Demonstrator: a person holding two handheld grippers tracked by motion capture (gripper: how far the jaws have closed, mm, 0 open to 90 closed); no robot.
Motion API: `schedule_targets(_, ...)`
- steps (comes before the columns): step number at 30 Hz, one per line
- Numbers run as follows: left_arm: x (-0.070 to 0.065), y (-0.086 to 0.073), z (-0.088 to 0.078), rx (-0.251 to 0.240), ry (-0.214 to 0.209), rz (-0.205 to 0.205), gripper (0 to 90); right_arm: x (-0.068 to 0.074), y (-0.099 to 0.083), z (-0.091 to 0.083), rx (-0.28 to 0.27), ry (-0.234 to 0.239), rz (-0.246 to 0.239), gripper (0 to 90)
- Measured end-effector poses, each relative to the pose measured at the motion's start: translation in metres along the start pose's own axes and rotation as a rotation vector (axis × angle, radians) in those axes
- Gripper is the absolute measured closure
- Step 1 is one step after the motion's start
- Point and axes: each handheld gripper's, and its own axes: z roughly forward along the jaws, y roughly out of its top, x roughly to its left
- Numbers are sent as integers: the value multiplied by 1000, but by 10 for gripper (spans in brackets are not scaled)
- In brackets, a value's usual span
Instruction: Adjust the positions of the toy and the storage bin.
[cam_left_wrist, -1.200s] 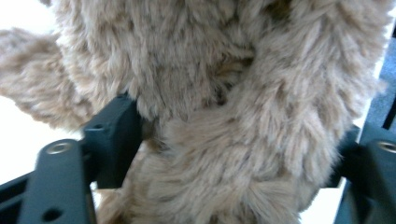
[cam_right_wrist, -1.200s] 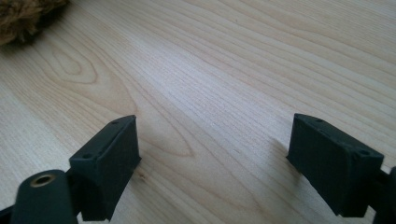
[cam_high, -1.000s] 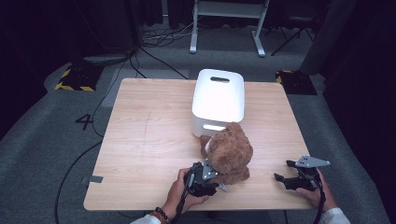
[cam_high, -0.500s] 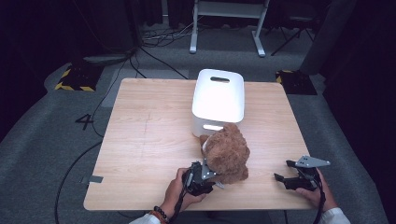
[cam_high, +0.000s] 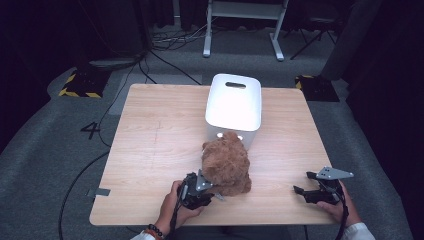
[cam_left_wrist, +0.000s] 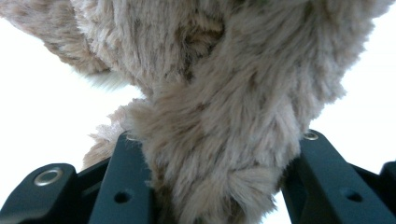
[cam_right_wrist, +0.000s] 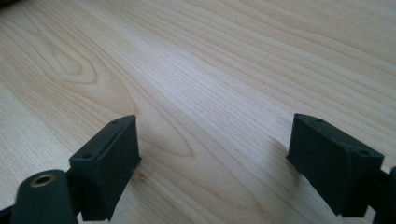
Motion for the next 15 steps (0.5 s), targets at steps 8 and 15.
schedule_targets(8,30,-21,-16,-18,39,-70,598,0,0,0,0,0,0,161)
schedule_targets(15,53,-34,-26,-24,67,-108,597,0,0,0,0,0,-1,161)
